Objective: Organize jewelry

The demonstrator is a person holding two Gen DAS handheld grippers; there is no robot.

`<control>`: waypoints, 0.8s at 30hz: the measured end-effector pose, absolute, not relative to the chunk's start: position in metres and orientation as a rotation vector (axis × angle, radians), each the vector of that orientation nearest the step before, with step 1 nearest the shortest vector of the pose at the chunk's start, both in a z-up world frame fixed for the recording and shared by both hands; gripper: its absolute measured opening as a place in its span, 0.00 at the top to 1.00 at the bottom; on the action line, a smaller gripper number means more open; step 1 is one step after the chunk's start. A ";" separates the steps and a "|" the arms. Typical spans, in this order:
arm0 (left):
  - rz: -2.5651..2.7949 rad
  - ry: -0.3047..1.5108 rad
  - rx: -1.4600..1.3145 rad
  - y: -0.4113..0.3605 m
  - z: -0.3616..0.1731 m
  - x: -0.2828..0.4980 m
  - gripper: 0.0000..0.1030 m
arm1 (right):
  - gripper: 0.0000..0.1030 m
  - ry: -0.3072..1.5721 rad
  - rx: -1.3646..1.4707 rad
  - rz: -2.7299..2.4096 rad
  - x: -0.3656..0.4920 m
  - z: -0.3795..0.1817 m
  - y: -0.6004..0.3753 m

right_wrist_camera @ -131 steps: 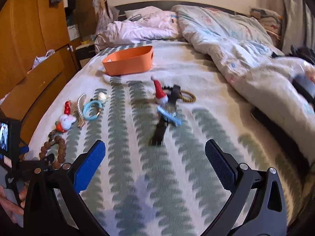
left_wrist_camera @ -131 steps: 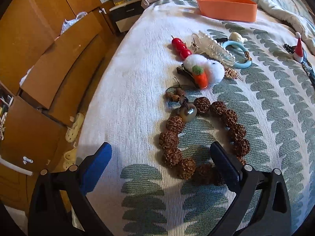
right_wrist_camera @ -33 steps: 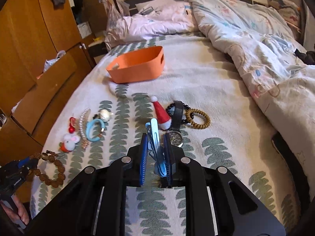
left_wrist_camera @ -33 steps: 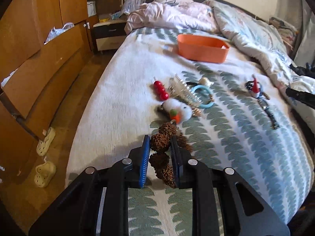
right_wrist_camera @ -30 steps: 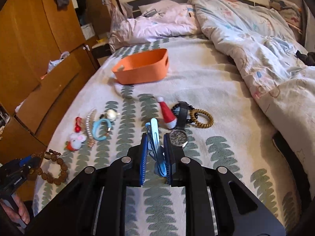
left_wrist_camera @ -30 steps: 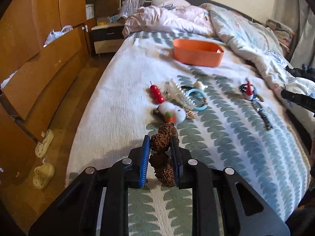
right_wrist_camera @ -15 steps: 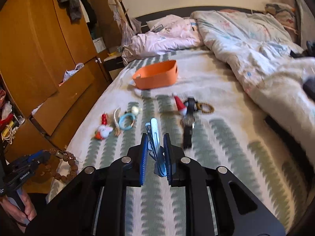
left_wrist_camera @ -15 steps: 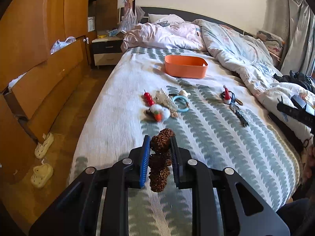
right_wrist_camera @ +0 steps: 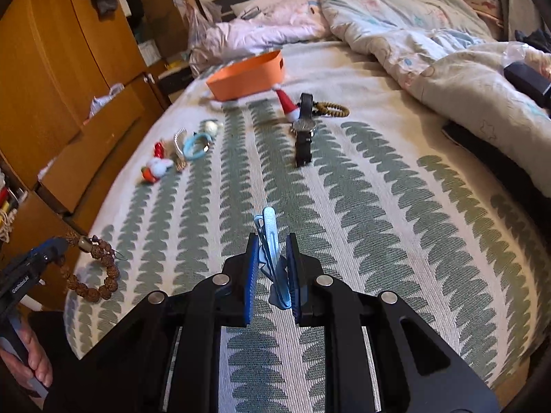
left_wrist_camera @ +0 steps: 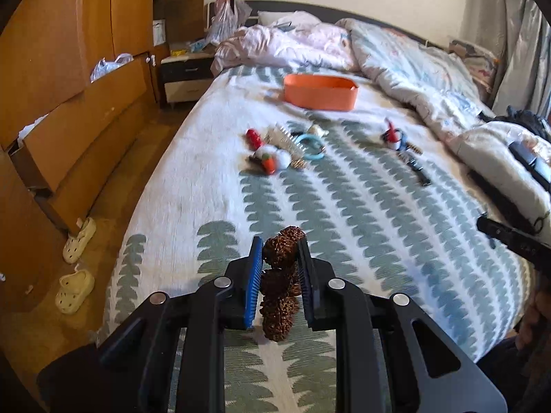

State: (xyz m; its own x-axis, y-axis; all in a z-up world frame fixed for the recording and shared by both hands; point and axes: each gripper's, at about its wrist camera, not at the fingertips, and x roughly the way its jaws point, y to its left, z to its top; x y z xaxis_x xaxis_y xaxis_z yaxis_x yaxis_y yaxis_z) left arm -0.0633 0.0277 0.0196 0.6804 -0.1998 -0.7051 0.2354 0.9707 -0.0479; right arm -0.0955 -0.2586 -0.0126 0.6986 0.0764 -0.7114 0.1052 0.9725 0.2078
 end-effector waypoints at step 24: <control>-0.117 0.826 0.104 0.048 -0.004 -0.045 0.79 | 0.81 0.892 0.198 -0.046 -0.083 -0.037 -0.236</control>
State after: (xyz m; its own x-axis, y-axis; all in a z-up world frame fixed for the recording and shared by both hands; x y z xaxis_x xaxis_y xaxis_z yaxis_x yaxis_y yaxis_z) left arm -0.0446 0.0476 -0.0040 0.6720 -0.0636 -0.7379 0.1445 0.9884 0.0464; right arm -0.0832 -0.2361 -0.0373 0.6279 0.0427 -0.7771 0.1217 0.9808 0.1522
